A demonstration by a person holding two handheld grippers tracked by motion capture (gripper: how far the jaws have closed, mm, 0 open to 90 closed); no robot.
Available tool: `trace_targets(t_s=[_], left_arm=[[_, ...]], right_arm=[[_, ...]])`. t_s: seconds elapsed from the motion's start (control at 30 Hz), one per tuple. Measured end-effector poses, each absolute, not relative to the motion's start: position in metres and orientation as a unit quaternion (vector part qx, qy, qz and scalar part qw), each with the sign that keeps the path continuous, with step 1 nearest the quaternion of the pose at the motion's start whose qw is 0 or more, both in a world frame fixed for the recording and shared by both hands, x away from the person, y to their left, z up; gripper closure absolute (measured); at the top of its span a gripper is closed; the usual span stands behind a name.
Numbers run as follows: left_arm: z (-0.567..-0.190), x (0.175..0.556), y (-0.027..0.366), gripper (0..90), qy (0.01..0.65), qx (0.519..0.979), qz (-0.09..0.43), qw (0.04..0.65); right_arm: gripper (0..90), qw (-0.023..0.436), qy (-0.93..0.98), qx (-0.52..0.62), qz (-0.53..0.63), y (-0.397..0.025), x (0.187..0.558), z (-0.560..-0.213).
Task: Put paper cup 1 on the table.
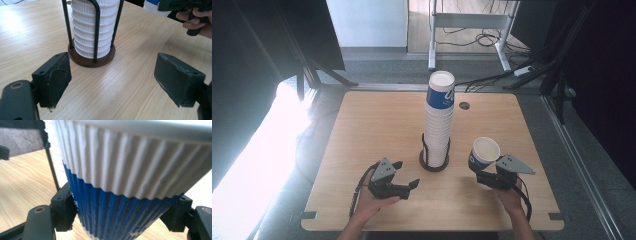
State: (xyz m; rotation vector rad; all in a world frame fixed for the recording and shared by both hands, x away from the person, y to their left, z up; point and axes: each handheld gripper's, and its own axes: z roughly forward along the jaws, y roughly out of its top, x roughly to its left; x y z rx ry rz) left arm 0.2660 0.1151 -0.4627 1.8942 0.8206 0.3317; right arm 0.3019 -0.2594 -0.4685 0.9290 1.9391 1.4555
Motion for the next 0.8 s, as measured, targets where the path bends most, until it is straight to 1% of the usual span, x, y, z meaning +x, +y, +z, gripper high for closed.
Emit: trace_targets(t_s=[0.6, 0.8], left_arm=[[-0.465, 0.266, 0.113, 14.5, 0.339, 0.787, 0.136, 0.497], [-0.466, 0.266, 0.113, 14.5, 0.34, 0.788, 0.135, 0.495]], right_arm=[[25.9, 0.305, 0.719, 0.383, 0.494, -0.274, 0.317, -0.481], [25.9, 0.308, 0.724, 0.408, 0.463, -0.283, 0.328, -0.489]])
